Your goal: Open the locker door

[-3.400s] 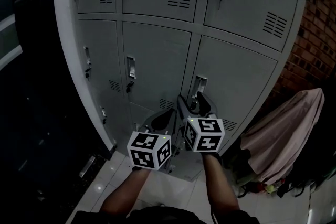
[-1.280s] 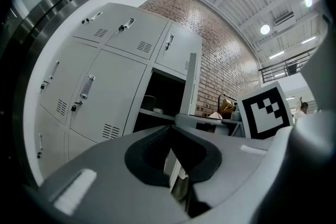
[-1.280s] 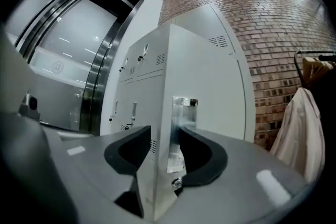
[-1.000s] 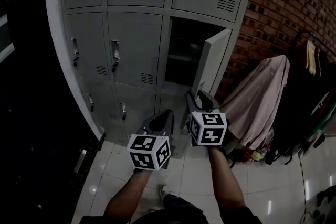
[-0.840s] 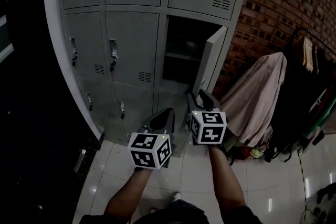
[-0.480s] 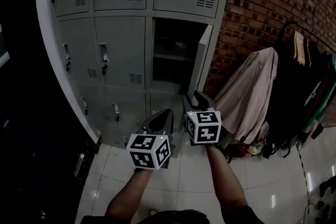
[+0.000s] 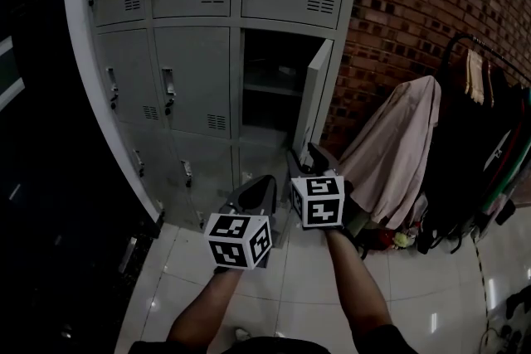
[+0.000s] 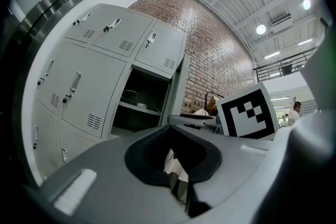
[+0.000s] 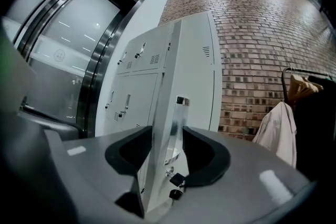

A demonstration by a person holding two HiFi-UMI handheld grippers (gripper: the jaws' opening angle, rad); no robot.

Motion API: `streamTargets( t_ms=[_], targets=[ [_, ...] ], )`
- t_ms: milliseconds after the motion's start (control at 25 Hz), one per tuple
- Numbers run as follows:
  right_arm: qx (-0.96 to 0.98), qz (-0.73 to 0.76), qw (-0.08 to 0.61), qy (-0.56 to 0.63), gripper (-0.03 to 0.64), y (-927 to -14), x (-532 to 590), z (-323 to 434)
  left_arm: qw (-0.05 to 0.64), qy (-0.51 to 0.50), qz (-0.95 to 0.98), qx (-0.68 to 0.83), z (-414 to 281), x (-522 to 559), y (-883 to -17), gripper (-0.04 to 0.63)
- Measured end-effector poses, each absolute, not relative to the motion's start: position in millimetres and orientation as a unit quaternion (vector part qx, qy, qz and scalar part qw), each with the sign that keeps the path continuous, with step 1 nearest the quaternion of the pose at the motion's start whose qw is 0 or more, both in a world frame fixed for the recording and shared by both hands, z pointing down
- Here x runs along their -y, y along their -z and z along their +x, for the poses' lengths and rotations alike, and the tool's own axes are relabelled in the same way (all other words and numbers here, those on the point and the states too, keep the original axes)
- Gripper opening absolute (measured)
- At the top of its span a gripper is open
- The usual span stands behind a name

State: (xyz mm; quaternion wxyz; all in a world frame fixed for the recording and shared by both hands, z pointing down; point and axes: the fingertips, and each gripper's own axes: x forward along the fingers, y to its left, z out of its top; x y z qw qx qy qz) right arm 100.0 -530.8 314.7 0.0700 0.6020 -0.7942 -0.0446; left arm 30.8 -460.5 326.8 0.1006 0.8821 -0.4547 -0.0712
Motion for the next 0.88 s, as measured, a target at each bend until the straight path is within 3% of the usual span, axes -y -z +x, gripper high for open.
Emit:
streamTargets(
  t_ms=[240, 360, 400, 880],
  targets=[
    [0.794, 0.605, 0.048, 0.044, 0.141, -312, 499, 104, 0.099, 0.070, 0.875, 0.468, 27, 446, -327, 0.006],
    [0.785, 0.616, 0.041, 0.052, 0.012, -316, 474, 112, 0.093, 0.072, 0.870, 0.479, 29, 431, -326, 0.006],
    [0.786, 0.614, 0.039, 0.053, 0.000, -318, 463, 113, 0.093, 0.073, 0.868, 0.483, 30, 426, -326, 0.006],
    [0.844, 0.534, 0.014, 0.036, 0.000, -338, 327, 126, 0.071, 0.051, 0.839, 0.537, 71, 314, -349, 0.006]
  ],
)
